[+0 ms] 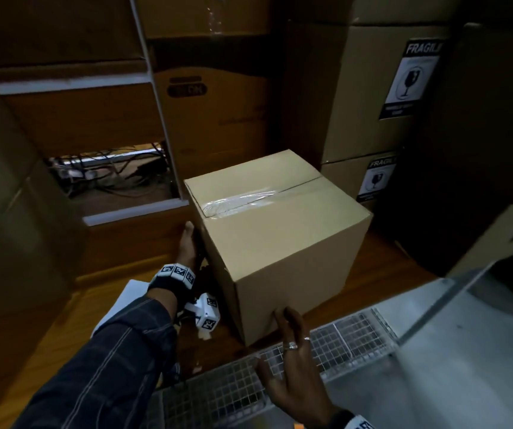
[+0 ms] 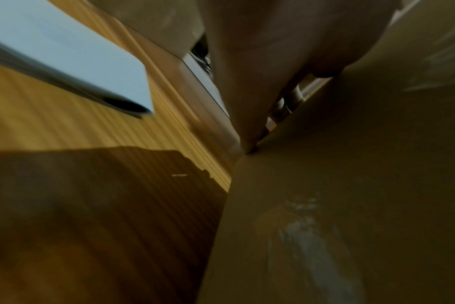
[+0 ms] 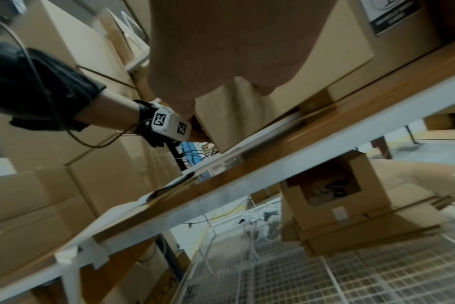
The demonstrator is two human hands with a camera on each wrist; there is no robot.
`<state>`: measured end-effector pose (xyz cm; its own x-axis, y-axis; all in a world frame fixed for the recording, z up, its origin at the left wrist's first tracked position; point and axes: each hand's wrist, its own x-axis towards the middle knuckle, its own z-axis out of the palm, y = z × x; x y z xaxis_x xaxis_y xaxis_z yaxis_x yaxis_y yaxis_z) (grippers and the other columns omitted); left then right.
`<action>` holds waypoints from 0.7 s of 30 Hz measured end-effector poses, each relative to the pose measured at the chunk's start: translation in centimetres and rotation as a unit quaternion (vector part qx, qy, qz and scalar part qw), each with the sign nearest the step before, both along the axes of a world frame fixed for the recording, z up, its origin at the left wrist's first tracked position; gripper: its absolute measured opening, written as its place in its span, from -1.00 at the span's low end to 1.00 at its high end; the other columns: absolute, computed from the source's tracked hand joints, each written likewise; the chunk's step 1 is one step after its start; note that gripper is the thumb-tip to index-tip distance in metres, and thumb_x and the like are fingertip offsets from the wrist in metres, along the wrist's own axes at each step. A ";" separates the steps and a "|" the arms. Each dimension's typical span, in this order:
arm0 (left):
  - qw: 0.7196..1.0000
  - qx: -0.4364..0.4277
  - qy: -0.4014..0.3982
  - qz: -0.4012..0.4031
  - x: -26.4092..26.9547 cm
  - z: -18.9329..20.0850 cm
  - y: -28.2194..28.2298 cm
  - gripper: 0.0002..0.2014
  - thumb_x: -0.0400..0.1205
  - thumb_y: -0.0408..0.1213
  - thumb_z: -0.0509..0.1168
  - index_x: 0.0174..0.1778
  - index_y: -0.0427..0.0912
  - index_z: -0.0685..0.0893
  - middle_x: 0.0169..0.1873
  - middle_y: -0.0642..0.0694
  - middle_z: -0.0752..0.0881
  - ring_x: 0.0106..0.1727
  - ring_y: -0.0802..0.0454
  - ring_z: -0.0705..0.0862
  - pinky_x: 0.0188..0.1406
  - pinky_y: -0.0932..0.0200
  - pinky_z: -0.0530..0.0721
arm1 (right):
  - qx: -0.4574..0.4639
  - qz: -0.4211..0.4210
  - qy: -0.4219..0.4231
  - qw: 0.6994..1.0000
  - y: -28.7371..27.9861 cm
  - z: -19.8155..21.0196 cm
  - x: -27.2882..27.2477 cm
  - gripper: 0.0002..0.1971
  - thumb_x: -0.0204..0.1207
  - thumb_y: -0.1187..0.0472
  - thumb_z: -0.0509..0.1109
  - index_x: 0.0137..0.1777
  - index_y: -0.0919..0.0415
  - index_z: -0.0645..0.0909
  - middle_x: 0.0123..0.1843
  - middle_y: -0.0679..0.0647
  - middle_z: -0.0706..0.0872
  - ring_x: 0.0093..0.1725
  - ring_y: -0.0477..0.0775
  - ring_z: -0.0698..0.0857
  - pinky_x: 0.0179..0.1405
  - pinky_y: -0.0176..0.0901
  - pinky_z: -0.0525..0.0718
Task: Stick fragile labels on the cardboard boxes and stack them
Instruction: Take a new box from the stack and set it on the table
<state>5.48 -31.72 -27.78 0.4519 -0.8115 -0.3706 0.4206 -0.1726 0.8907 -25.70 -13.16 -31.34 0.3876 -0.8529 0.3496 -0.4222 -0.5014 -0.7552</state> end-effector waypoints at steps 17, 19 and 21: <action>0.988 0.012 -0.151 -0.016 0.2 -1.1 0.0 -0.59 0.80 0.22 0.04 0.30 0.05 0.60 0.32 -0.22 0.71 0.32 -0.26 0.68 0.41 -0.38 0.58 | -0.004 0.006 0.005 1.000 -1.0 -1.1 -0.1 -0.27 0.69 0.05 0.40 0.79 0.13 0.18 0.78 0.05 0.16 0.66 -0.23 0.34 0.53 -0.40 0.41; 0.988 0.007 -0.153 -0.004 0.2 -0.3 2.2 -0.66 0.80 0.20 0.05 0.24 0.11 0.59 0.27 -0.11 0.70 0.31 -0.19 0.67 0.27 -0.27 0.66 | -0.003 0.006 0.007 1.000 -1.0 -0.7 -0.3 -0.36 0.69 0.02 0.36 0.73 0.08 0.31 0.71 0.00 0.29 0.59 -0.25 0.41 0.49 -0.41 0.45; 0.982 0.006 -0.190 0.005 0.0 1.1 5.2 -0.69 0.83 0.13 0.06 0.32 0.08 0.55 0.29 -0.04 0.64 0.28 -0.08 0.61 0.00 0.01 0.62 | -0.008 0.019 0.004 1.000 -0.9 -0.5 -0.6 -0.45 0.67 0.07 0.39 0.65 0.00 0.41 0.61 -0.07 0.38 0.51 -0.23 0.48 0.44 -0.32 0.54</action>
